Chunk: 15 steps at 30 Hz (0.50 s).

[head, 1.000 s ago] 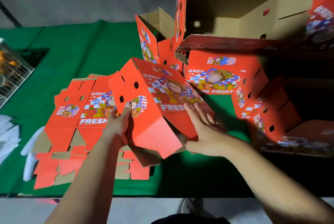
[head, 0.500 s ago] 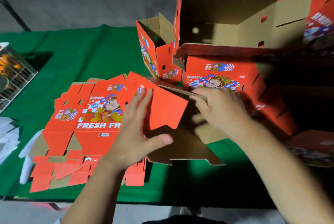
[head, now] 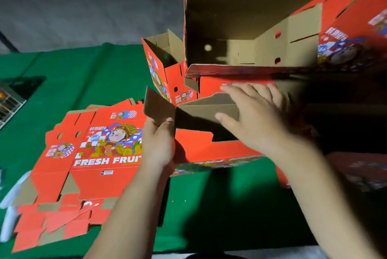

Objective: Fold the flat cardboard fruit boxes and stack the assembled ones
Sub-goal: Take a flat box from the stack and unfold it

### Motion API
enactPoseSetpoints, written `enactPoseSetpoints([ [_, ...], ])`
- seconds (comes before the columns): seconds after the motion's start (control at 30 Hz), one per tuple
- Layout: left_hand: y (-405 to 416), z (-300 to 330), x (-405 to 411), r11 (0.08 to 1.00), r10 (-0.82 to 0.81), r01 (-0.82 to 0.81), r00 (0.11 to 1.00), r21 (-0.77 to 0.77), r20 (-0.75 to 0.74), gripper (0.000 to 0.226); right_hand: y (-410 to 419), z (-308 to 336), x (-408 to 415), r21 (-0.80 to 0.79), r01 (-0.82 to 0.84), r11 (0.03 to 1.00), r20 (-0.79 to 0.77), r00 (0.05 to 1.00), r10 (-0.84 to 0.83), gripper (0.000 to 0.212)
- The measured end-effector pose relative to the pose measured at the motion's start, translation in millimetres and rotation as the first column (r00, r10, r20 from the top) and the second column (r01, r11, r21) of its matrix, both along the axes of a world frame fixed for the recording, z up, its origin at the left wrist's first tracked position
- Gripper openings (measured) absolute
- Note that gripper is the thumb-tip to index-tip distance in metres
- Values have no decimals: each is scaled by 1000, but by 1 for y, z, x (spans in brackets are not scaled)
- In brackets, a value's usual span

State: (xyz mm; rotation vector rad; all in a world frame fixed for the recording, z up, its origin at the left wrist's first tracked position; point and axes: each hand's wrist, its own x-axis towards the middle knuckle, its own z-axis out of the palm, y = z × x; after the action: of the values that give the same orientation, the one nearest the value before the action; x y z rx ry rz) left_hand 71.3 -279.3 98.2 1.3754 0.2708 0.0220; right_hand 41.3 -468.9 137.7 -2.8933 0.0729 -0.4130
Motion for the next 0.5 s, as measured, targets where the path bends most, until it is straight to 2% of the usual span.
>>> enactPoseSetpoints([
  [0.07,-5,6,8,994,56,-57,998,-91,-16,32,-3,-10,-21,178,-41,983,167,986,11,57],
  [0.1,-8,10,12,985,101,-104,995,-139,-26,32,1,-16,-36,268,-29,963,251,967,-41,58],
  [0.17,-17,18,11,962,190,-192,981,-195,-30,32,21,-31,-65,450,81,889,250,945,-213,78],
  [0.2,-24,19,5,955,208,-207,978,-214,-18,32,33,-41,-75,583,98,807,187,950,-250,95],
  [0.27,-39,10,-20,957,173,-173,985,-234,-22,25,57,-58,-82,839,57,542,50,982,-181,119],
  [0.3,-47,2,-35,962,126,-137,990,-236,-61,21,63,-65,-80,896,58,440,8,989,-147,124],
  [0.33,-54,-6,-48,968,60,-82,994,-238,-95,23,63,-68,-76,909,85,407,-24,988,-152,125],
  [0.4,-61,-15,-67,963,-90,69,993,-261,-70,33,55,-73,-69,881,130,454,-32,976,-217,121],
  [0.43,-59,-18,-70,952,-157,142,987,-271,-37,36,51,-76,-69,869,105,483,11,973,-231,118],
  [0.5,-42,-23,-61,972,-194,201,979,-122,66,38,46,-82,-74,848,12,529,114,972,-206,114],
])
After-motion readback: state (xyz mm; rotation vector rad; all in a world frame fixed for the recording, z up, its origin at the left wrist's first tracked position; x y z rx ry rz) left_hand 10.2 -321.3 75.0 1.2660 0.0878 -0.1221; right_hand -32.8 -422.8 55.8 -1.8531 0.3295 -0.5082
